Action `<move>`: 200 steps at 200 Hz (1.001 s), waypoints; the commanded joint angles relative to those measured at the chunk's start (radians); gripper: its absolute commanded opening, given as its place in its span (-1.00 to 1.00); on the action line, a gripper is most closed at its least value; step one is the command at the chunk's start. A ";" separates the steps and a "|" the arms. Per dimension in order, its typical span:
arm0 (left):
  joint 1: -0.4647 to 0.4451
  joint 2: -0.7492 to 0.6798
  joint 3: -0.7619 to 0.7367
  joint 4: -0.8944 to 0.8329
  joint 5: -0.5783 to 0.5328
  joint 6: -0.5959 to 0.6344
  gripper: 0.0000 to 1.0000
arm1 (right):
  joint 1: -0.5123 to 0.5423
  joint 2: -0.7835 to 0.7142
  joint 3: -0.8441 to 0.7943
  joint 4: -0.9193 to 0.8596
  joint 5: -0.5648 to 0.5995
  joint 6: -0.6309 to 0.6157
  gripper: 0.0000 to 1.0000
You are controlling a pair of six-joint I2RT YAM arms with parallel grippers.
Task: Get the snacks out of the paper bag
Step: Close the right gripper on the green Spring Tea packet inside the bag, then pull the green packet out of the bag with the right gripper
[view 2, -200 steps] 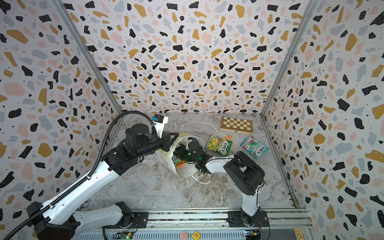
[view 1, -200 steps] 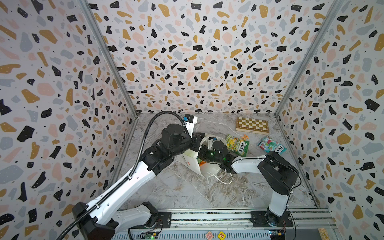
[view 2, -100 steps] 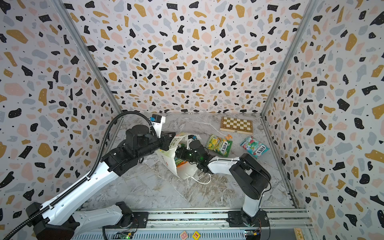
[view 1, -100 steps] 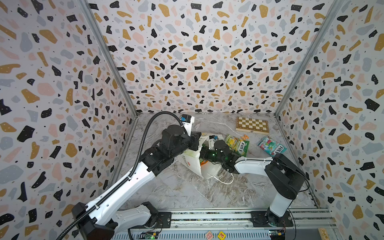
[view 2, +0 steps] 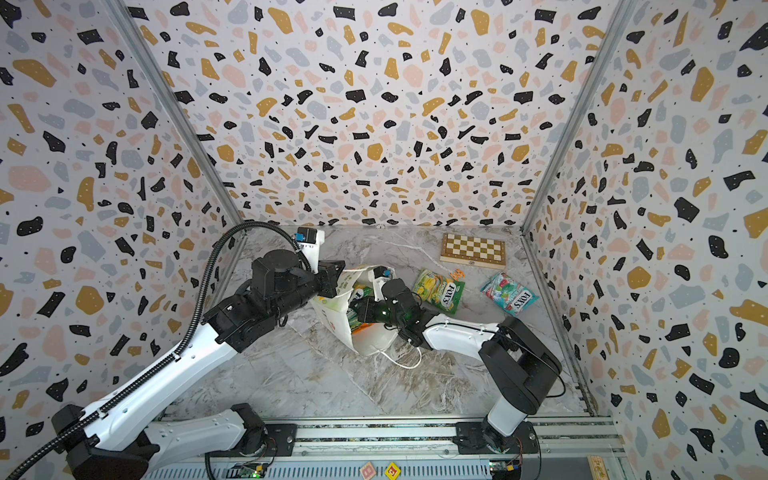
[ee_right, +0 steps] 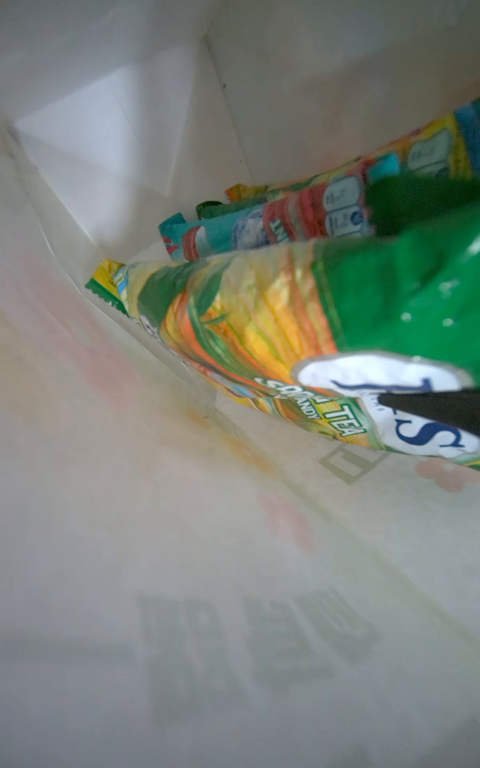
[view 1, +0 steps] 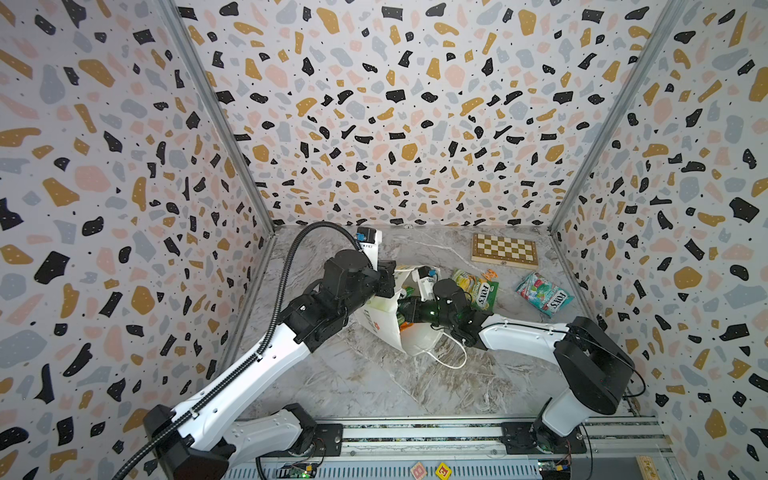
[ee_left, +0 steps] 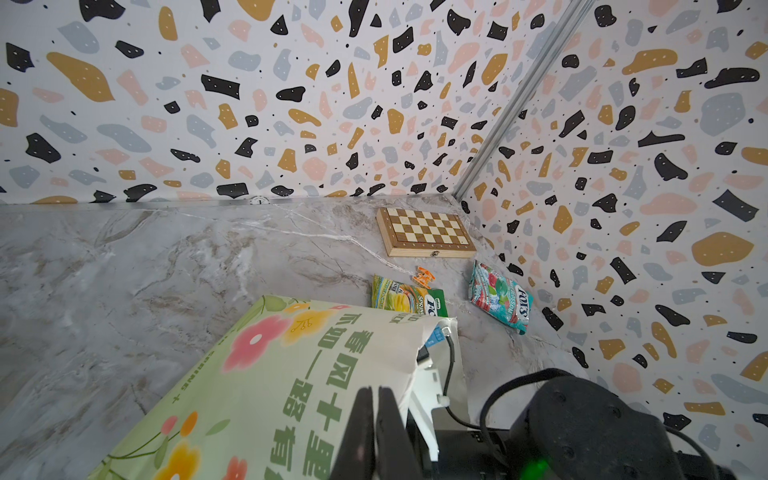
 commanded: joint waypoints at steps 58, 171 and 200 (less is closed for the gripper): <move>-0.003 -0.007 -0.021 0.005 -0.032 -0.009 -1.00 | 0.007 -0.188 -0.015 -0.110 -0.008 -0.218 -1.00; -0.003 -0.019 -0.033 -0.003 -0.058 -0.022 -1.00 | 0.009 -0.453 0.015 -0.360 -0.080 -0.454 -1.00; -0.003 -0.017 -0.035 0.004 -0.059 -0.025 -1.00 | 0.009 -0.540 0.036 -0.446 -0.052 -0.508 -1.00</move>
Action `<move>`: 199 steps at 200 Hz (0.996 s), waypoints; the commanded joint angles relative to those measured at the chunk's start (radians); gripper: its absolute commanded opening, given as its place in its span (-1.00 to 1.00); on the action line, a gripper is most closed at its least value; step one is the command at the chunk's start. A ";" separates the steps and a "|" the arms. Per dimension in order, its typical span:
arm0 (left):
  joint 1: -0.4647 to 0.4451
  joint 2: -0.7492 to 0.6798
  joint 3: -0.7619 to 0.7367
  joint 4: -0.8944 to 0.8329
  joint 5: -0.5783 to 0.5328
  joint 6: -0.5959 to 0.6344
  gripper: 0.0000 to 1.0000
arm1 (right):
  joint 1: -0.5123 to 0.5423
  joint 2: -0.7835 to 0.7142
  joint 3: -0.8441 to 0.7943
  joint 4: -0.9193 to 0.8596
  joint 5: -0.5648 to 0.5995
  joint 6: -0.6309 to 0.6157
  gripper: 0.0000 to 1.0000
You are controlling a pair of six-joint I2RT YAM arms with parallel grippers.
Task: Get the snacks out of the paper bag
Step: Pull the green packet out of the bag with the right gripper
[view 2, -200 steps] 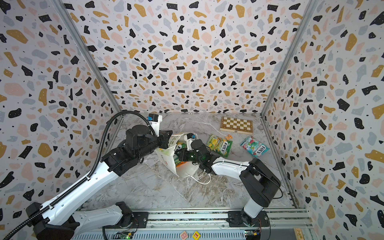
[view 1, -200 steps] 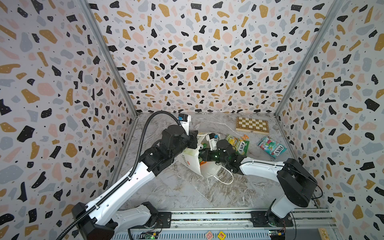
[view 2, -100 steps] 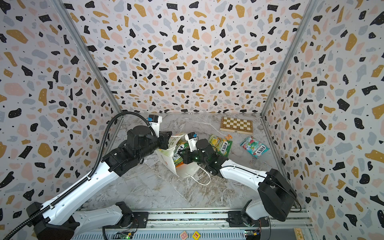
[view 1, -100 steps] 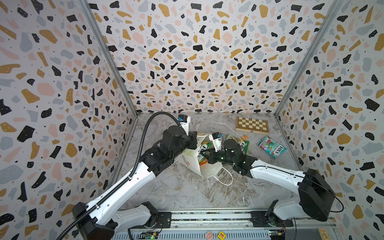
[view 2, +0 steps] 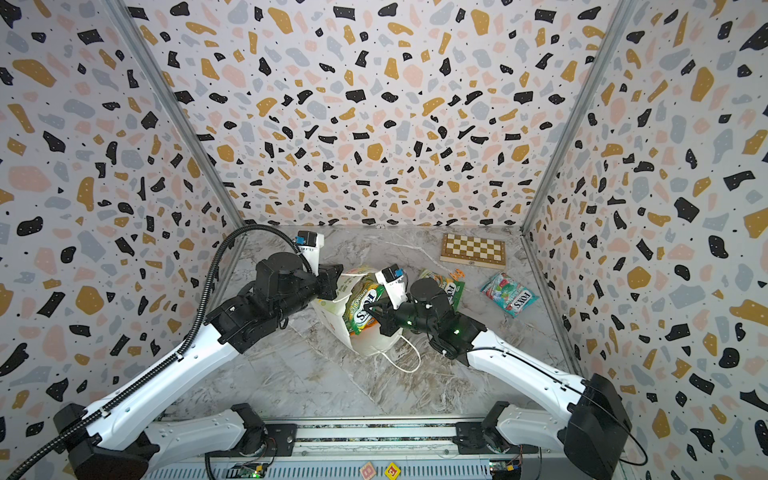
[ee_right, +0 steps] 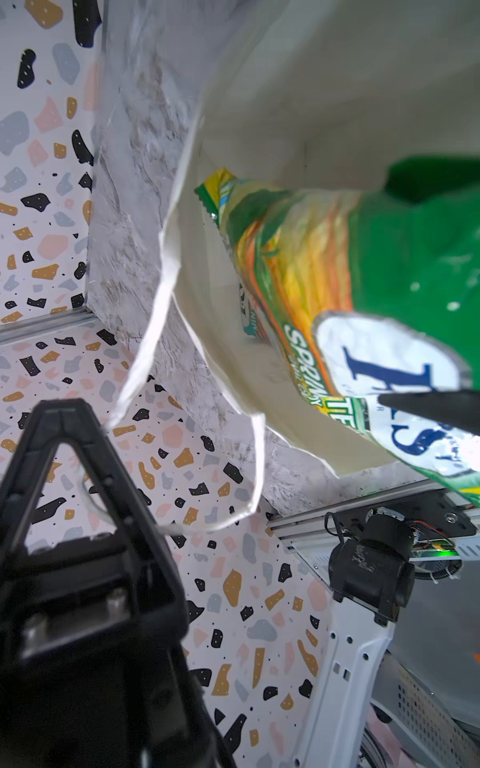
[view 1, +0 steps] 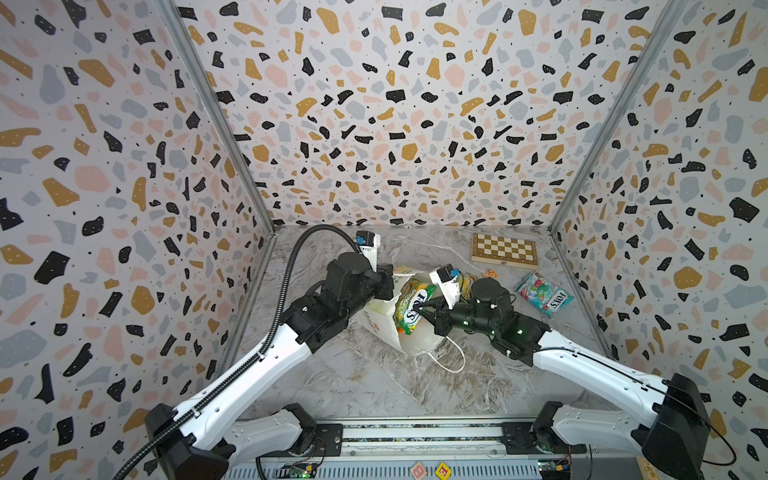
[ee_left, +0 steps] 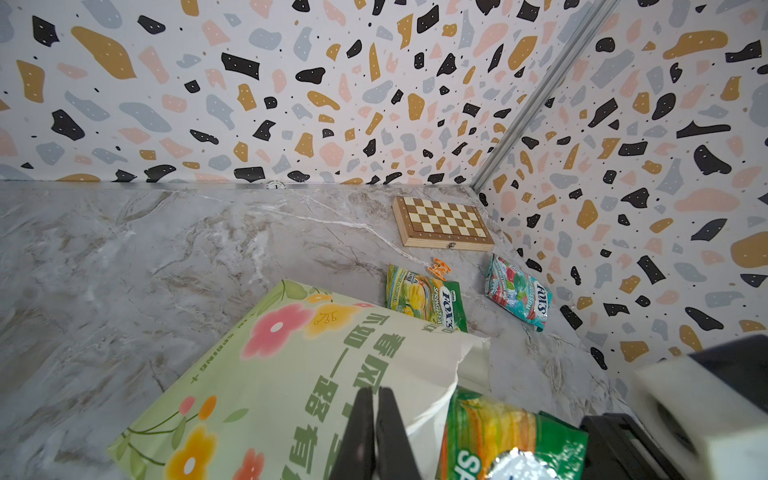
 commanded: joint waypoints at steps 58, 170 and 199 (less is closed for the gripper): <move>-0.003 -0.006 -0.008 0.035 -0.017 -0.007 -1.00 | -0.003 -0.222 0.119 -0.257 0.142 -0.179 -1.00; -0.003 -0.001 0.000 0.034 -0.014 -0.009 -1.00 | -0.158 -0.405 0.157 -0.449 0.382 -0.256 -1.00; -0.003 0.002 0.003 0.035 -0.011 -0.009 -1.00 | -0.245 -0.370 0.151 -0.520 0.416 -0.236 -1.00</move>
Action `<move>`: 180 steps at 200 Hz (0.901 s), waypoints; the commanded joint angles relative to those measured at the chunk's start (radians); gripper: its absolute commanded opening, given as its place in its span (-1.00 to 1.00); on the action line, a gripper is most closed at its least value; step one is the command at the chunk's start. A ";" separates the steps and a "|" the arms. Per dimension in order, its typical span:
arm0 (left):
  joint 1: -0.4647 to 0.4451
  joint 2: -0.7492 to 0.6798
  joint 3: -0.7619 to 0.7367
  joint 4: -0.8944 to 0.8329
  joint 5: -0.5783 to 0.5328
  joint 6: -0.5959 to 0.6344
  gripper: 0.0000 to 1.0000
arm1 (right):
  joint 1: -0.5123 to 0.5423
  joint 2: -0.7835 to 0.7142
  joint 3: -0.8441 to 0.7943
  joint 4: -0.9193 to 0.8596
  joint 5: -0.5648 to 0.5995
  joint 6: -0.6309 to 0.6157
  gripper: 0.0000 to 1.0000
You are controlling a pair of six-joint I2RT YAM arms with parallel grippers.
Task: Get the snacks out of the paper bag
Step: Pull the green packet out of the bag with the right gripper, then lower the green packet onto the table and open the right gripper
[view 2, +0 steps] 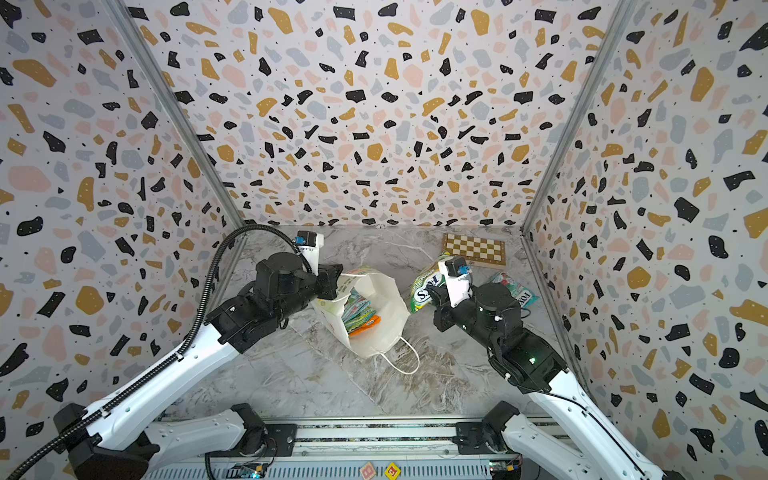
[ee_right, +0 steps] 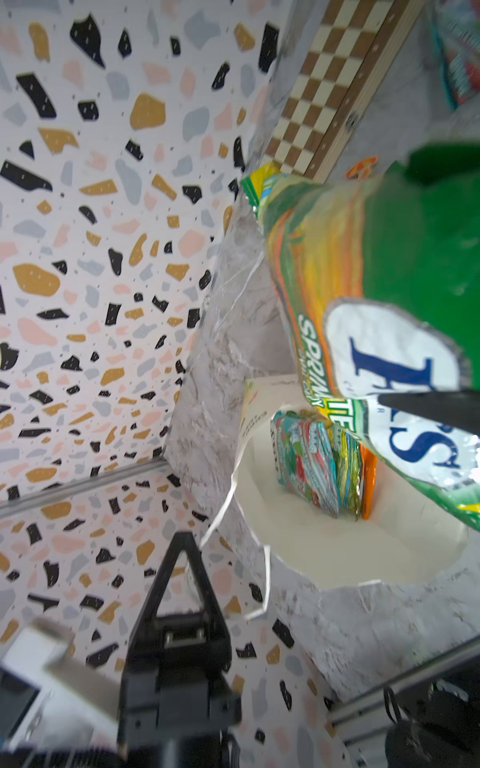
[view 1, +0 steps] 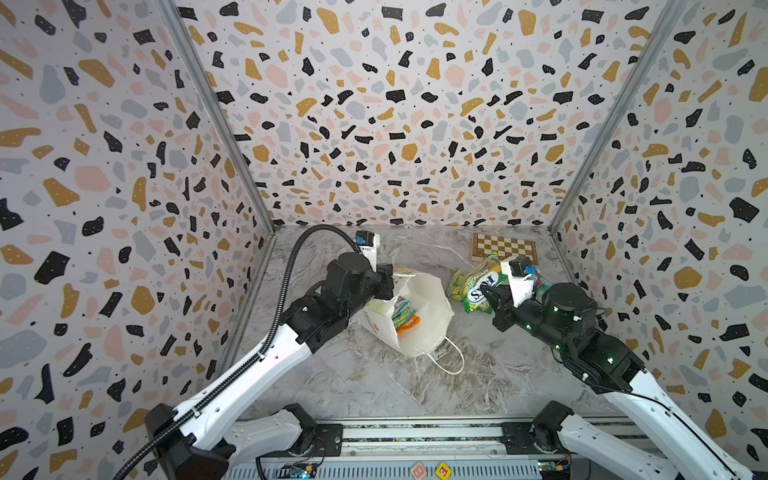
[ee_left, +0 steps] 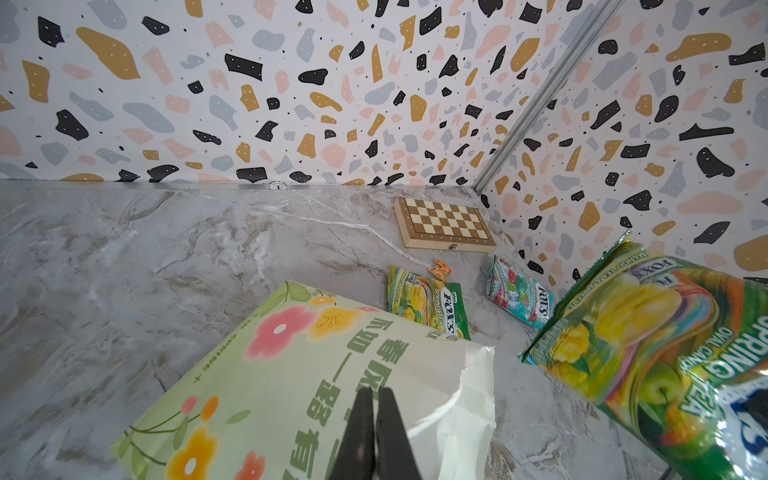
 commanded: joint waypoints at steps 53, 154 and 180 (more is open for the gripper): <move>-0.003 0.000 0.006 0.033 -0.002 -0.003 -1.00 | -0.240 0.092 -0.044 -0.069 -0.086 0.011 -1.00; -0.003 -0.003 0.012 0.027 -0.001 0.002 -1.00 | -0.304 0.298 -0.217 0.169 -0.518 0.057 -1.00; -0.003 -0.002 0.015 0.026 0.000 0.002 -1.00 | -0.305 0.333 -0.249 0.211 -0.575 0.058 -1.00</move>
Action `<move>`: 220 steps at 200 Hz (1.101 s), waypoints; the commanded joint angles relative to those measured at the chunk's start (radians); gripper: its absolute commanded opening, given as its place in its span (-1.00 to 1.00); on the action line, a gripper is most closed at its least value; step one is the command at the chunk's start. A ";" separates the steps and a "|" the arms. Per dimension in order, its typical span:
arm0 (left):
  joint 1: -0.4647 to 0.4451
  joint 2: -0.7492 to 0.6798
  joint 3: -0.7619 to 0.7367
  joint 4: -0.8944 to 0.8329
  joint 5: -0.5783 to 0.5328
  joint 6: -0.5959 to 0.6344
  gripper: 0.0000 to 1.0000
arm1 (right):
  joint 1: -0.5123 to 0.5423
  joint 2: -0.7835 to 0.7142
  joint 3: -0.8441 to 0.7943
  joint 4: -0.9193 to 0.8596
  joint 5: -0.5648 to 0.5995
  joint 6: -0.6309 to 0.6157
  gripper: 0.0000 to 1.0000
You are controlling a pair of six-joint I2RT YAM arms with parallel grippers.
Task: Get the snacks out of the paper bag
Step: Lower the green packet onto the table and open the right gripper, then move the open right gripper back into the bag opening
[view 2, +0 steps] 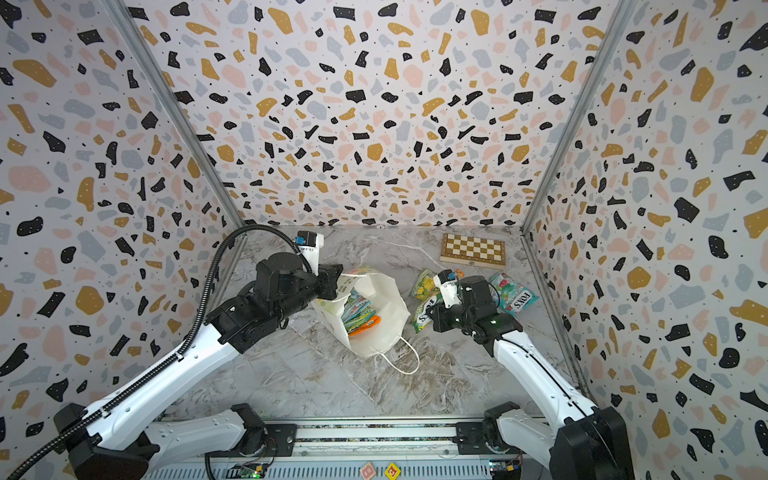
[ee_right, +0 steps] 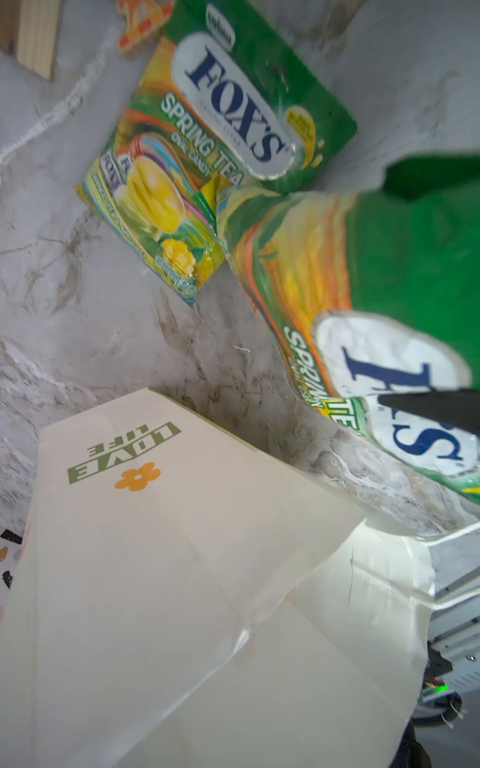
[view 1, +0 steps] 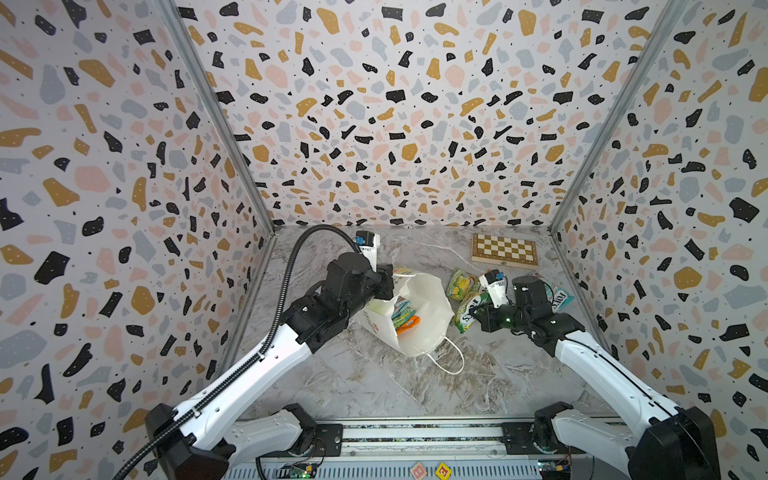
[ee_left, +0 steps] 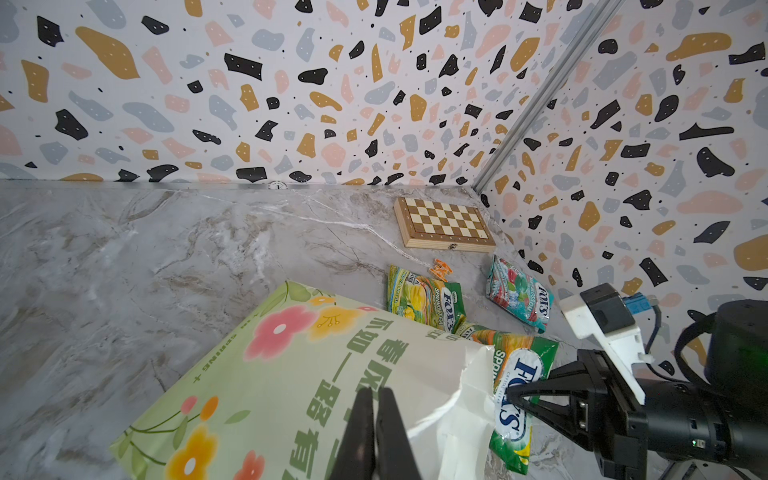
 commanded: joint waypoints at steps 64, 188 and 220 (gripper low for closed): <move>-0.003 0.001 0.011 0.028 0.005 -0.001 -1.00 | -0.004 0.098 -0.048 0.091 -0.100 -0.006 -1.00; -0.003 0.007 0.004 0.033 0.000 -0.003 -1.00 | -0.004 0.100 -0.008 -0.068 0.246 -0.019 0.03; -0.003 0.012 0.005 0.037 0.002 -0.002 -1.00 | -0.004 0.074 0.009 -0.109 0.398 0.001 0.17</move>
